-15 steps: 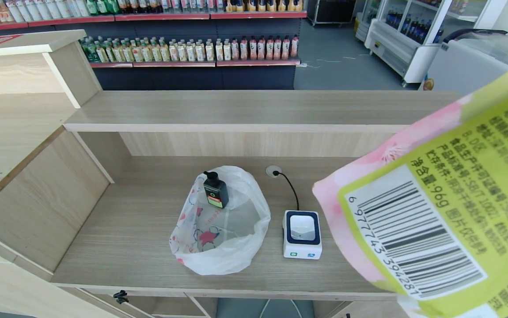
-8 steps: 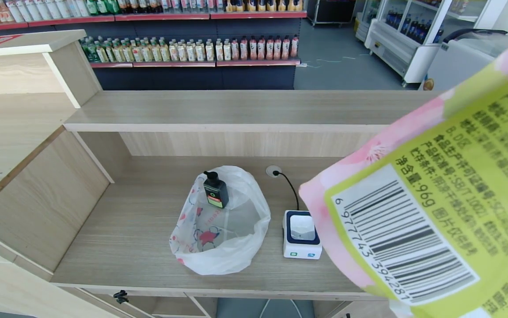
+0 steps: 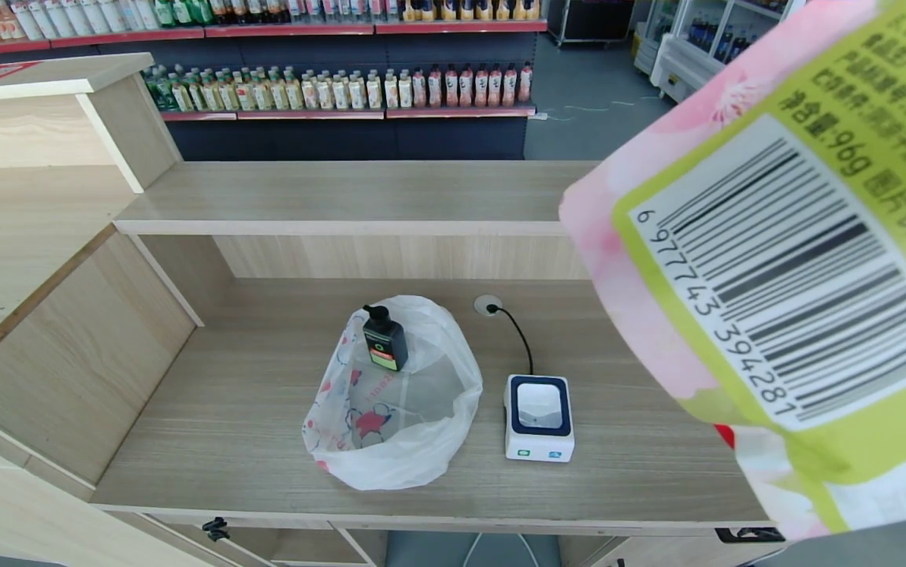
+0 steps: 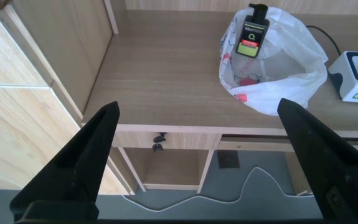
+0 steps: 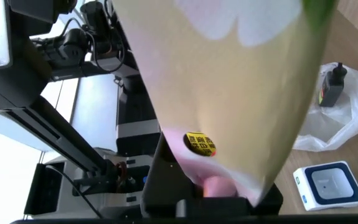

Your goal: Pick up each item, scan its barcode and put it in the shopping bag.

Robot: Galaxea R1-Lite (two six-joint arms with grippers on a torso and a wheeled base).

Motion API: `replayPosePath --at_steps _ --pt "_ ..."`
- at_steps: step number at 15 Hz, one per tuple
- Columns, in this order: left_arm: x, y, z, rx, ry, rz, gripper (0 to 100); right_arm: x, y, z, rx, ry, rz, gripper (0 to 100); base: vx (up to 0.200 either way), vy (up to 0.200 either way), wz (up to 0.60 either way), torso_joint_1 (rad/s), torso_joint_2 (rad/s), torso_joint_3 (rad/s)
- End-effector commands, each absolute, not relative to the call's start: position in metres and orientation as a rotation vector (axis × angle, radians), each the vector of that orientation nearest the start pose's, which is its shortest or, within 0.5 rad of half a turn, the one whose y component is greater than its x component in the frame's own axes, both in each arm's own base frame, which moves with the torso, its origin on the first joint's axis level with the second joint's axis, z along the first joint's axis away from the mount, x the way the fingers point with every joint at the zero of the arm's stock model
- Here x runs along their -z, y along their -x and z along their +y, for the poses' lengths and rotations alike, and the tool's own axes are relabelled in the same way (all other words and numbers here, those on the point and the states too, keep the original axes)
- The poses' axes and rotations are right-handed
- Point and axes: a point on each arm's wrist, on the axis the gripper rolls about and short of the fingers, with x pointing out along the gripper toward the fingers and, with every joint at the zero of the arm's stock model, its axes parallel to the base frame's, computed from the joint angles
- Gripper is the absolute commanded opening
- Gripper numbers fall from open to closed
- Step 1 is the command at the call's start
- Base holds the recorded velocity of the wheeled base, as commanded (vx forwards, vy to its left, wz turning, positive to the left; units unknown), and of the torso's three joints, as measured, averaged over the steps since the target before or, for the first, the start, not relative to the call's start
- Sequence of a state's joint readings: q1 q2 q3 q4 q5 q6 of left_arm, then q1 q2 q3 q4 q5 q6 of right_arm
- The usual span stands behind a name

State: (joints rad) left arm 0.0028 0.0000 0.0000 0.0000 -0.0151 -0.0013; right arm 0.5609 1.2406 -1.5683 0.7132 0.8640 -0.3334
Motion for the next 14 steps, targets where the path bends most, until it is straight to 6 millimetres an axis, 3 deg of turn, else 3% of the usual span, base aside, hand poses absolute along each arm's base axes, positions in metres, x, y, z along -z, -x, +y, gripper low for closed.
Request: replayPosePath --at_steps 1,9,14 --pt "-0.076 0.023 0.0 0.012 0.002 0.002 100 -0.376 -0.103 0.085 -1.462 0.208 0.176 0 0.0 0.0 0.0 0.0 0.0 0.0" --pt "-0.075 0.023 0.0 0.012 0.002 0.0 100 -0.376 -0.1 0.083 -1.459 0.212 0.171 0 0.0 0.0 0.0 0.0 0.0 0.0" --pt "-0.076 0.023 0.0 0.012 0.002 0.002 100 -0.371 -0.113 0.091 -1.458 0.221 0.196 0 0.0 0.0 0.0 0.0 0.0 0.0"
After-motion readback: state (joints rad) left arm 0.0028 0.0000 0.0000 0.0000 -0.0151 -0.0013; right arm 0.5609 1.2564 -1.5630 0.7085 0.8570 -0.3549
